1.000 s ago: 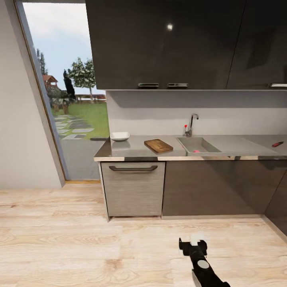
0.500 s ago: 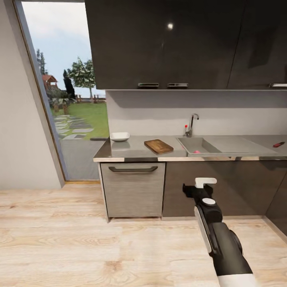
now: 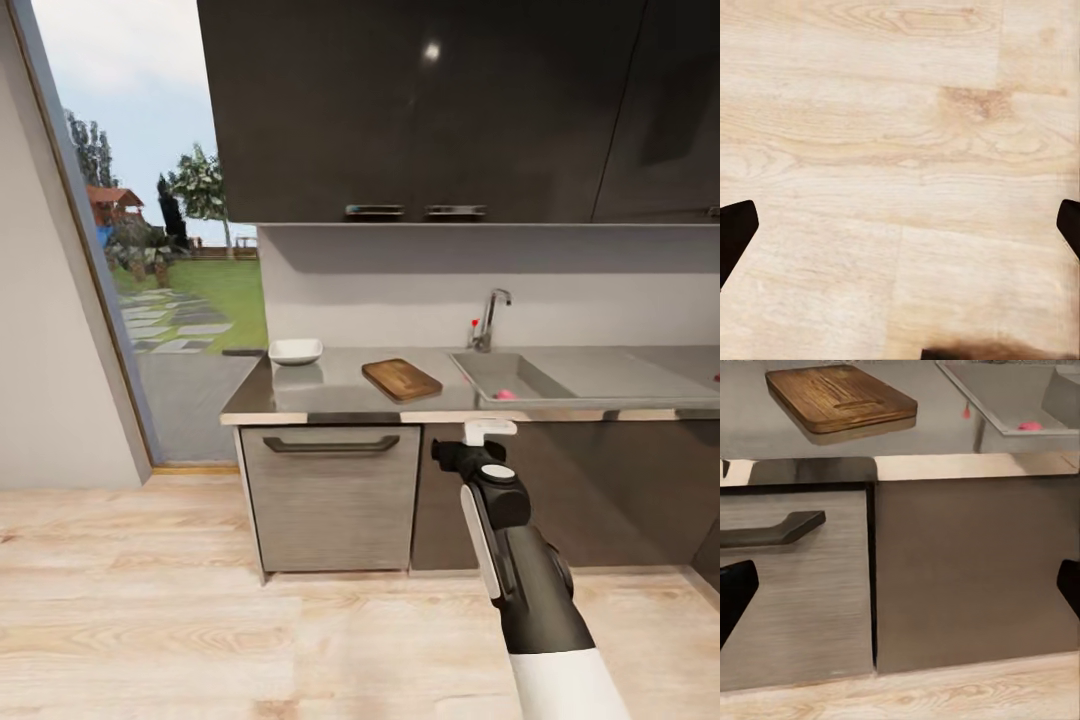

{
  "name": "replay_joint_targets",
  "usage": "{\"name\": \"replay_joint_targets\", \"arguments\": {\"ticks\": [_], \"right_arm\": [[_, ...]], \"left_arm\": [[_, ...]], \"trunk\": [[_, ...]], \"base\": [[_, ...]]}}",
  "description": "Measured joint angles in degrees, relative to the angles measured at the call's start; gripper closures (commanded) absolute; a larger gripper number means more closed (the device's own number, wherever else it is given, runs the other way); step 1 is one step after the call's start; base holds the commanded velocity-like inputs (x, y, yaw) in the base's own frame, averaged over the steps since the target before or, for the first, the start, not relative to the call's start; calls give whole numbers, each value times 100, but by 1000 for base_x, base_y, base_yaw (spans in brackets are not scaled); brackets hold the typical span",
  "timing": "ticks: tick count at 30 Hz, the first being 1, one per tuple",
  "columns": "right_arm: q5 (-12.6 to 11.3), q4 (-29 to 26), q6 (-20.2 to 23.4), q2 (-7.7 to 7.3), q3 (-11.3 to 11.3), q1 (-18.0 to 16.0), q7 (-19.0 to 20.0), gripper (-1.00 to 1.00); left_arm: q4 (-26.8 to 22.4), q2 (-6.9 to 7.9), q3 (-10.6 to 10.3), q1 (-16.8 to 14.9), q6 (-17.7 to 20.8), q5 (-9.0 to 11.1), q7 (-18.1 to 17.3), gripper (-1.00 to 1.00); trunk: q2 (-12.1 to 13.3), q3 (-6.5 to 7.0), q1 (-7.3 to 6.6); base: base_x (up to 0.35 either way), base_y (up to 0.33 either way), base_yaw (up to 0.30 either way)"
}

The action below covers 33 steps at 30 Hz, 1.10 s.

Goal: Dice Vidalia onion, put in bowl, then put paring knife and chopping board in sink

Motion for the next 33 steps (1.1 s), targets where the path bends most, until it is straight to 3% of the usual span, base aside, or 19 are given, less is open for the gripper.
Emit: {"name": "replay_joint_targets", "arguments": {"ticks": [33], "right_arm": [[29,-92,-3,-1,6,-1,0,-100]], "left_arm": [[48,6,9,0,0,0,2,-100]], "trunk": [[0,0,0]], "base": [[323,109,0]]}}
